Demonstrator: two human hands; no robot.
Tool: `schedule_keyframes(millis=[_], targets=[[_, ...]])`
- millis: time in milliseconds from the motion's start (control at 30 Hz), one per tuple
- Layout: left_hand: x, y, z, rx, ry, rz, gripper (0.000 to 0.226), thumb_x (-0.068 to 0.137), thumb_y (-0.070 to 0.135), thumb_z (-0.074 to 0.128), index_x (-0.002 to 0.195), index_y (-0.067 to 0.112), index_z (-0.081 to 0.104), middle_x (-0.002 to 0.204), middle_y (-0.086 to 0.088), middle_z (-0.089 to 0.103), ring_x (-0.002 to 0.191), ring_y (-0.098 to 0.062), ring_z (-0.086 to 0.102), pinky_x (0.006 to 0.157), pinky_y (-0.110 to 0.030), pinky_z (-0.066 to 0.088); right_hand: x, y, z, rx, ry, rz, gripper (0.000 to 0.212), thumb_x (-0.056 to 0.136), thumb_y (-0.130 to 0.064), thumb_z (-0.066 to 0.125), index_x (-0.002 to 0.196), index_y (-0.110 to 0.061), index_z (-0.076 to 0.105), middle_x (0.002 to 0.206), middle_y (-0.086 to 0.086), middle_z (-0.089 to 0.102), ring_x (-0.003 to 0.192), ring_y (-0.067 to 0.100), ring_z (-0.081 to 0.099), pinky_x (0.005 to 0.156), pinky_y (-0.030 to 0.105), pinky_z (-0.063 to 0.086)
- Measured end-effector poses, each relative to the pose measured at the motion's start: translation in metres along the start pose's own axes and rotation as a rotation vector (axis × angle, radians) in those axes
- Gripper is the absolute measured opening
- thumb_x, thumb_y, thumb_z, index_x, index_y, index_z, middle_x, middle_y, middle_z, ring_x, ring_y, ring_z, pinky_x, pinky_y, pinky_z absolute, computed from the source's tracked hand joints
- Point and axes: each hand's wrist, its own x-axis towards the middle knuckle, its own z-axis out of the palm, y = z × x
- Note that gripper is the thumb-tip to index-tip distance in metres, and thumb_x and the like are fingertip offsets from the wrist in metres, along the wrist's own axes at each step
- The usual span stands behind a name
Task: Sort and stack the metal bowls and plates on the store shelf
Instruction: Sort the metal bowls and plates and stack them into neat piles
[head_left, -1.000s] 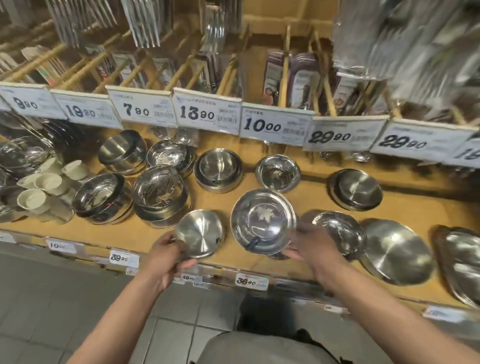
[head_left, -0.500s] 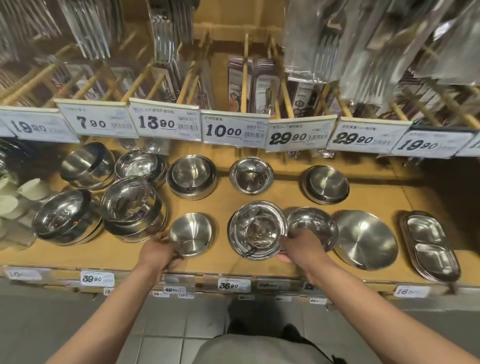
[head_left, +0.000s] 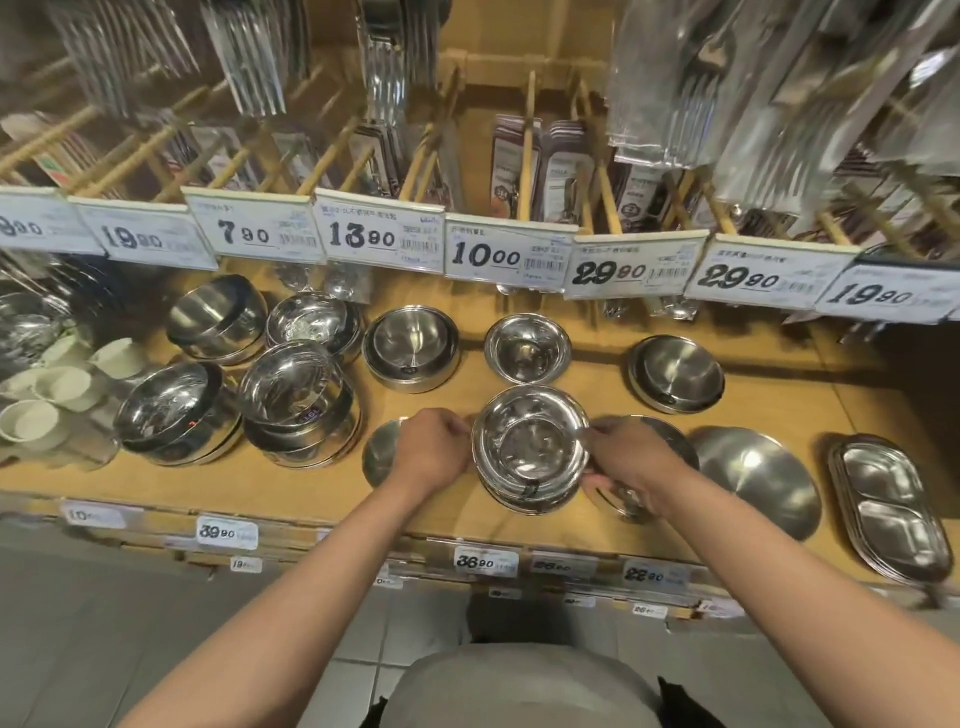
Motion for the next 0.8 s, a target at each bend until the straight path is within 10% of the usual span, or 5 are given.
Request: schedule_keyframes(millis=[200, 433, 800], targets=[[0.002, -0.009, 0.023, 0.045, 0.004, 0.01, 0.016, 0.094, 0.022, 0.06, 0.092, 0.008, 0.068, 0.079, 0.002, 0.067, 0.074, -0.015, 0.059, 0.054, -0.022, 0.039, 0.007, 0.011, 0.025, -0.472, 0.218, -0.08, 0.023, 0.095, -0.006, 0.051, 0.073, -0.009, 0.059, 0.092, 0.013, 0.072, 0.076, 0.025, 0.062, 0.059, 0.028, 0.047], [0.012, -0.012, 0.03, 0.198, -0.005, 0.032, 0.028, 0.089, 0.008, 0.059, 0.114, 0.004, 0.07, 0.111, -0.011, 0.072, 0.104, -0.029, 0.065, 0.076, -0.028, 0.047, 0.023, -0.004, 0.029, -0.639, 0.168, -0.107, 0.025, 0.1, -0.014, 0.05, 0.105, 0.0, 0.07, 0.106, 0.017, 0.072, 0.095, 0.033, 0.067, 0.068, 0.03, 0.044], [0.008, -0.022, 0.046, 0.216, -0.01, 0.009, 0.047, 0.087, 0.022, 0.072, 0.124, 0.002, 0.052, 0.123, -0.017, 0.061, 0.111, -0.034, 0.059, 0.089, -0.037, 0.048, 0.028, 0.015, 0.024, -0.684, 0.303, -0.332, 0.015, 0.091, -0.004, 0.054, 0.099, 0.0, 0.065, 0.093, 0.013, 0.065, 0.085, 0.03, 0.063, 0.062, 0.029, 0.04]])
